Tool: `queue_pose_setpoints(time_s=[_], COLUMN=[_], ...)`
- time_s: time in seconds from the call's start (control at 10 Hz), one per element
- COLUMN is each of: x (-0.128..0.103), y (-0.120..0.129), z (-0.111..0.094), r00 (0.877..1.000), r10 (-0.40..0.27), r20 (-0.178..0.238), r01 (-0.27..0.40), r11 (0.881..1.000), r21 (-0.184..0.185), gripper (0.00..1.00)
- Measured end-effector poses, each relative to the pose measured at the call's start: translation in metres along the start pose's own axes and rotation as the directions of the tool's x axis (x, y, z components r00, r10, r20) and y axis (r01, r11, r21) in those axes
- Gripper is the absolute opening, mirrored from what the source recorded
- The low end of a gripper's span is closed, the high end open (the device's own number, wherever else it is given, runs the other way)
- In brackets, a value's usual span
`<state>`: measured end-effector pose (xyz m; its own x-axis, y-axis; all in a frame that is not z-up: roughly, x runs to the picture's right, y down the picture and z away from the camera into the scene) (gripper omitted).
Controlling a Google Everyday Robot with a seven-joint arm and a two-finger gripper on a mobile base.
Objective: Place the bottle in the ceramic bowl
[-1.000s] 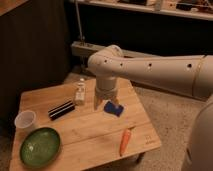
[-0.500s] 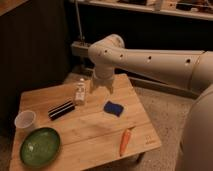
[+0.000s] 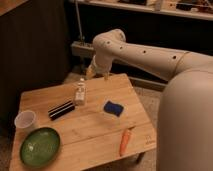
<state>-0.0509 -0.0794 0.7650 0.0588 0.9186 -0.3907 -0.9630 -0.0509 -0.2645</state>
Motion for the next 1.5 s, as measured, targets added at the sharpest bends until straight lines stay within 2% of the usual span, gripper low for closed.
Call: queue_pose_setpoints(time_s=[0.1,0.3,0.4,0.5,0.8,1.0,1.2,1.5], x=[-0.011,-0.030,-0.041,-0.048,-0.056,-0.054,-0.052,-0.050], y=[0.007,-0.001,-0.003,0.005,0.024,0.042,0.050,0.057], z=[0.012,0.033,0.044,0.052,0.078,0.108,0.135,0.165], r00=[1.000,1.000,1.000,1.000,0.998,0.994,0.990,0.985], r10=[-0.010,-0.008,-0.005,-0.013,-0.040,-0.056,-0.058,-0.049], r20=[0.009,0.012,0.006,-0.002,-0.040,-0.090,-0.132,-0.167], r01=[0.010,0.008,0.005,0.013,0.038,0.051,0.051,0.039], r11=[1.000,1.000,1.000,1.000,0.998,0.997,0.997,0.997], r21=[-0.005,-0.001,-0.005,-0.015,-0.041,-0.052,-0.055,-0.064], gripper=[0.65,0.65,0.65,0.65,0.65,0.65,0.65,0.65])
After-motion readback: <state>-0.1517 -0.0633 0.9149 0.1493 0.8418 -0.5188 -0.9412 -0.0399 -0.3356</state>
